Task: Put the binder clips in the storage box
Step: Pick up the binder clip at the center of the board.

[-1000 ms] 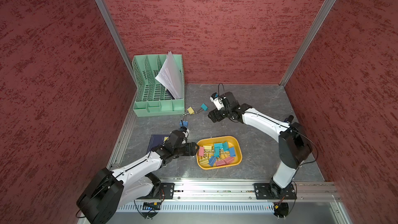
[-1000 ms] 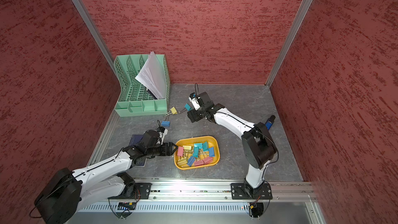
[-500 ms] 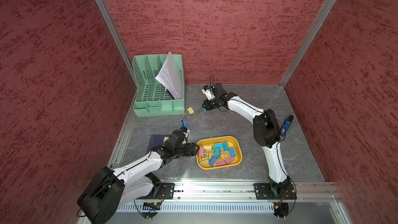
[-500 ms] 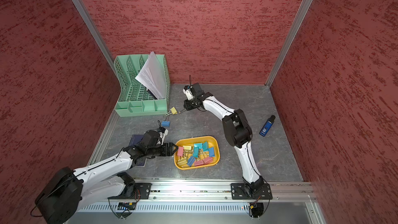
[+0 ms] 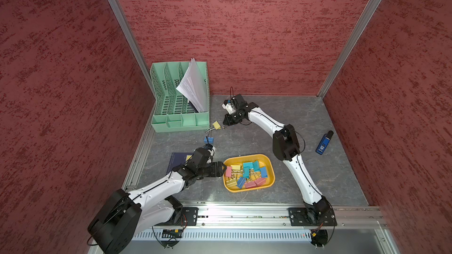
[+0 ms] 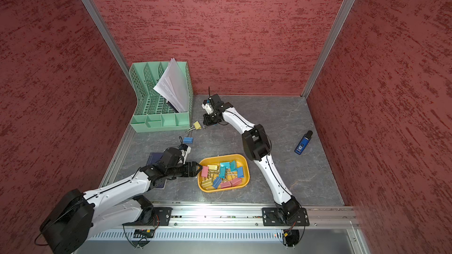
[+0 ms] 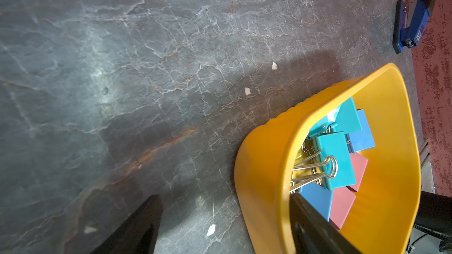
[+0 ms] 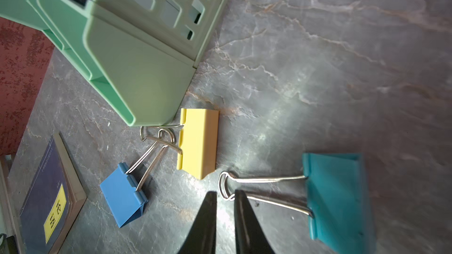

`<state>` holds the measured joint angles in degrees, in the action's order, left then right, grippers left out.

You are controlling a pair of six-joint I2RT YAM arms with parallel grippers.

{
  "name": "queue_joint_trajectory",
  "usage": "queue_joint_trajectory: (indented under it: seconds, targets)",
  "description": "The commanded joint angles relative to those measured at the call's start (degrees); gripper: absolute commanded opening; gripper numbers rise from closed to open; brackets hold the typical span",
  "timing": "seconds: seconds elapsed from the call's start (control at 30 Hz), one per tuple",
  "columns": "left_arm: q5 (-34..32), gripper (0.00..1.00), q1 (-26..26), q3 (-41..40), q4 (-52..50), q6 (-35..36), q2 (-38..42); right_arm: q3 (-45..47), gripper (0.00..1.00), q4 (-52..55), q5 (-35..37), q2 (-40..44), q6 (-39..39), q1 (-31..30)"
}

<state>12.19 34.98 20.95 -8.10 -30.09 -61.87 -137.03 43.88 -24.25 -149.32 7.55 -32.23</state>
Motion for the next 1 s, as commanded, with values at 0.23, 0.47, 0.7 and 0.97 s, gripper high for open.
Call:
queue_joint_trajectory:
  seconds: [0.23, 0.47, 0.7, 0.97]
  targets:
    - [0.21, 0.84, 0.31, -0.12, -0.68, 1.08, -0.39, -11.98, 0.15, 5.66, 4.01, -6.11, 4.23, -1.19]
    - [0.20, 0.84, 0.26, -0.12, -0.65, 1.08, -0.42, -13.11, 0.16, 7.05, 5.26, -8.26, 5.02, -1.61]
    - [0.12, 0.84, 0.26, 0.05, -0.67, 1.08, -0.75, -13.46, 0.16, 11.66, 8.16, -9.18, 3.25, -1.87]
    - [-0.11, 0.84, 0.35, -0.21, -1.03, 0.91, 0.16, 12.21, 0.11, 2.81, 14.00, 6.13, 0.54, -1.96]
